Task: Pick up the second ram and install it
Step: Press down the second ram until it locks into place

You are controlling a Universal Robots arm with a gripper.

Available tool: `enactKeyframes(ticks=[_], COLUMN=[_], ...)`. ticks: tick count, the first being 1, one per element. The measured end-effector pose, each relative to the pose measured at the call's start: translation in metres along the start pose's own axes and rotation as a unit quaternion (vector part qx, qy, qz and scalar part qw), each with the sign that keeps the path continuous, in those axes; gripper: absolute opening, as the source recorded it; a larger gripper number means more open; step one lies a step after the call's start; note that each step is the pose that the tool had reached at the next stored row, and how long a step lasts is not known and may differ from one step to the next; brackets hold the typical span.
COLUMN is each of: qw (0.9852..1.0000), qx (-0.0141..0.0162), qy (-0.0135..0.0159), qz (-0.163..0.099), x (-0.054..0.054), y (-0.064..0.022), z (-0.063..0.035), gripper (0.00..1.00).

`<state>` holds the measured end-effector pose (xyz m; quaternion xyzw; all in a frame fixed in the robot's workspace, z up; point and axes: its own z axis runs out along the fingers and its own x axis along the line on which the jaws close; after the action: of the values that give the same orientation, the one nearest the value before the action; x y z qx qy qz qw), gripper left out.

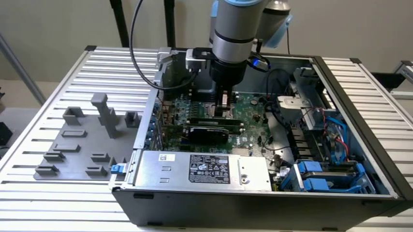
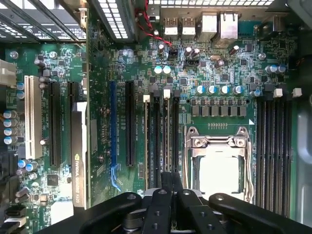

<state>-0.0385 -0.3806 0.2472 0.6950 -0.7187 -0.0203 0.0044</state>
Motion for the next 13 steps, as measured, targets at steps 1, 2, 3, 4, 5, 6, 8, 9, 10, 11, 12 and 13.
enactKeyframes(ticks=[1,2,3,4,5,6,8,9,10,11,12,13], qw=[1.0000,1.0000,1.0000,1.0000,1.0000,1.0000,1.0000,1.0000,1.0000,1.0000,1.0000,1.0000], qx=[0.0000,0.0000,0.0000,0.0000,0.0000,0.0000,0.0000,0.0000,0.0000,0.0000,0.0000,0.0000], qy=[0.0000,0.0000,0.0000,0.0000,0.0000,0.0000,0.0000,0.0000,0.0000,0.0000,0.0000,0.0000], qz=[0.000,0.000,0.000,0.000,0.000,0.000,0.000,0.000,0.000,0.000,0.000,0.000], x=[0.0000,0.0000,0.0000,0.0000,0.0000,0.0000,0.0000,0.0000,0.0000,0.0000,0.0000,0.0000], y=[0.0000,0.0000,0.0000,0.0000,0.0000,0.0000,0.0000,0.0000,0.0000,0.0000,0.0000,0.0000], z=[0.0000,0.0000,0.0000,0.0000,0.0000,0.0000,0.0000,0.0000,0.0000,0.0000,0.0000,0.0000], gripper=[0.00,0.00,0.00,0.00,0.00,0.00,0.00,0.00,0.00,0.00,0.00,0.00])
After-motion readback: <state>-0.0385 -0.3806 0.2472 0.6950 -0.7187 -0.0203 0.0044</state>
